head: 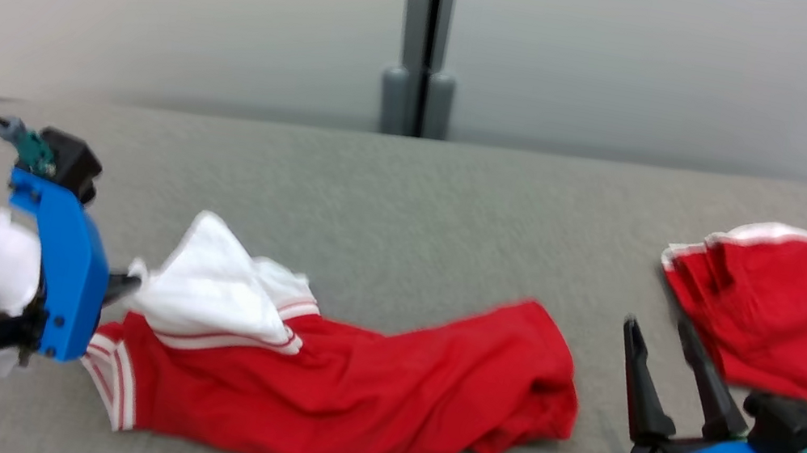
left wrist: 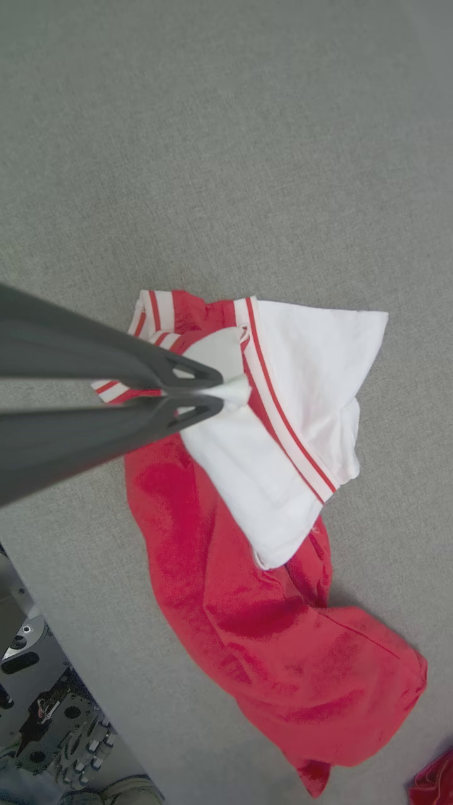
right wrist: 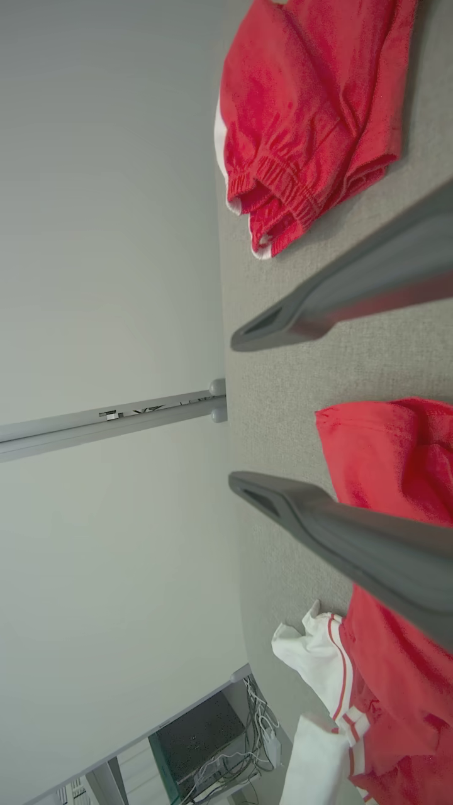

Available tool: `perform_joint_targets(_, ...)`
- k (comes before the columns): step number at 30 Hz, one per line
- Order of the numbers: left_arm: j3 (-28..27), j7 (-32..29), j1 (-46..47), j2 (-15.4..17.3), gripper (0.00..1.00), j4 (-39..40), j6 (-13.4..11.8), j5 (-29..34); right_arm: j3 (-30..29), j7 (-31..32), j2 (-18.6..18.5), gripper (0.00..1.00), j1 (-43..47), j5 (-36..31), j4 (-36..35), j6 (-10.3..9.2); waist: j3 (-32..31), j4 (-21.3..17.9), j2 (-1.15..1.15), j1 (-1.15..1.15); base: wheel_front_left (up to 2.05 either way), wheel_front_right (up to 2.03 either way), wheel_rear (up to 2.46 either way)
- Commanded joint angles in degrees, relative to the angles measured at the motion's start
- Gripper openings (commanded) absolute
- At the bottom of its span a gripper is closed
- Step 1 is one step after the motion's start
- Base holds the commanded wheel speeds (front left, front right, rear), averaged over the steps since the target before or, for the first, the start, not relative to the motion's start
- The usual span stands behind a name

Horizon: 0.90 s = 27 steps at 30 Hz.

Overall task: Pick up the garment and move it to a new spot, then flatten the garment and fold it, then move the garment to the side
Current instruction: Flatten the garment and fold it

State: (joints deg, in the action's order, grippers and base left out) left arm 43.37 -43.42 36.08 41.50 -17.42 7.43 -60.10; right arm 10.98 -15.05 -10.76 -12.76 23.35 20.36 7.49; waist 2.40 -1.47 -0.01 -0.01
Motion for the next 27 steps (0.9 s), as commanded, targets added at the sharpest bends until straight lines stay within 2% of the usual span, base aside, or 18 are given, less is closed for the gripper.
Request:
perform_joint_targets(1,-0.04,-0.56,-1.61,0.87,0.0,1.76,-0.39,-0.68,-0.3,-0.16,-0.53,1.0,0.86,0.04,0.22,0.01,-0.08,1.59,0.01,0.01,0.0,0.0,0.0)
perform_joint_targets(7,-0.39,-2.86,-9.15,6.29,0.0,13.76,-3.76,-4.34,-1.2,-0.16,-1.04,1.0,2.15,-0.2,0.42,0.01,-1.45,6.92,0.01,0.01,0.0,0.0,0.0)
perform_joint_targets(12,-0.14,-2.21,-16.54,9.5,0.0,20.26,-7.63,-6.57,-1.77,-0.16,-1.51,1.0,2.44,-0.3,0.37,0.01,-1.8,8.8,0.01,0.01,0.0,0.0,0.0)
perform_joint_targets(15,0.44,-0.39,-21.16,9.21,0.0,21.67,-8.81,-8.11,-1.74,-0.16,-1.77,1.0,2.29,-0.3,0.22,0.01,-1.69,8.91,0.01,0.01,0.0,0.0,0.0)
perform_joint_targets(19,1.39,3.24,-25.64,6.85,0.0,20.63,-9.19,-8.96,-1.39,-0.16,-2.2,1.0,2.3,-0.08,0.17,0.01,-1.26,8.17,0.01,0.01,0.0,0.0,0.0)
perform_joint_targets(20,1.65,4.25,-26.48,6.13,0.09,19.85,-9.1,-8.76,-1.41,-0.16,-2.3,1.0,2.38,0.0,0.26,0.01,-1.22,7.94,0.01,0.01,0.0,0.0,0.0)
perform_joint_targets(21,1.94,5.23,-27.28,5.24,0.65,19.02,-8.9,-8.75,-1.22,-0.16,-2.32,1.0,2.46,0.09,0.38,0.01,-1.28,7.65,0.01,0.01,0.0,0.0,0.0)
perform_joint_targets(22,2.29,5.84,-27.95,4.5,1.0,18.14,-8.53,-8.96,-1.23,-0.16,-2.42,1.0,2.63,0.19,0.48,0.01,-1.36,7.44,0.01,0.01,0.0,0.0,0.0)
perform_joint_targets(27,1.22,10.95,-28.41,2.29,1.0,14.75,-7.55,-7.98,-0.4,-0.16,-2.52,1.0,2.15,0.47,0.81,0.01,-1.31,6.07,0.01,0.01,0.0,0.0,0.0)
